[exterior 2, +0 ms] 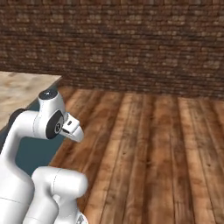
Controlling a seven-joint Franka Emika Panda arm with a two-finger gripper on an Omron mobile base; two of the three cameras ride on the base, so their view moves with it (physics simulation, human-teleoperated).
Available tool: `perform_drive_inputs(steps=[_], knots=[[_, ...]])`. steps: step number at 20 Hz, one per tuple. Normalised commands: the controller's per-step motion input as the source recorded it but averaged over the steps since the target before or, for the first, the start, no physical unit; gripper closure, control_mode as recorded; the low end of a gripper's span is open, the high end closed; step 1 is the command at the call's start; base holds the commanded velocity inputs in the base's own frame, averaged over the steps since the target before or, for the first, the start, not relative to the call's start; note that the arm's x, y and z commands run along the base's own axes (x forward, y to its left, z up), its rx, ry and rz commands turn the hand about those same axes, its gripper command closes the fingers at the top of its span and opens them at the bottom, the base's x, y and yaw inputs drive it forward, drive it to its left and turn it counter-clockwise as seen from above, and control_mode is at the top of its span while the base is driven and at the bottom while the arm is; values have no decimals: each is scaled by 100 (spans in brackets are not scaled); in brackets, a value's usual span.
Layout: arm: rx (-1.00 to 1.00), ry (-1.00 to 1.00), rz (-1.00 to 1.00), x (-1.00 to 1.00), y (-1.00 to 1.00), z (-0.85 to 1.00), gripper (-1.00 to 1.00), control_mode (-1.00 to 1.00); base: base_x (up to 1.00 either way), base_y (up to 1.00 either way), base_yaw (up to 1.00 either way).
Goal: Place the pan on the front right burner on the stove. Then place the tomato and the onion in the pan and turn on the front right burner.
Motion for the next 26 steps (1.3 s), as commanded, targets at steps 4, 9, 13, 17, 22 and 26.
perform_drive_inputs(steps=[4, 9, 13, 17, 22, 26], knots=[[0, 0, 0, 0, 0, 0, -100, 100, 91, -13, 25], [0, 0, 0, 0, 0, 0, -100, 100, 49, -16, 53], [0, 0, 0, 0, 0, 0, -100, 100, 19, -33, 71], [0, 0, 0, 0, 0, 0, -100, 100, 17, -22, 69], [0, 0, 0, 0, 0, 0, -100, 100, 11, -30, 67], [0, 0, 0, 0, 0, 0, -100, 100, 2, -43, 65]])
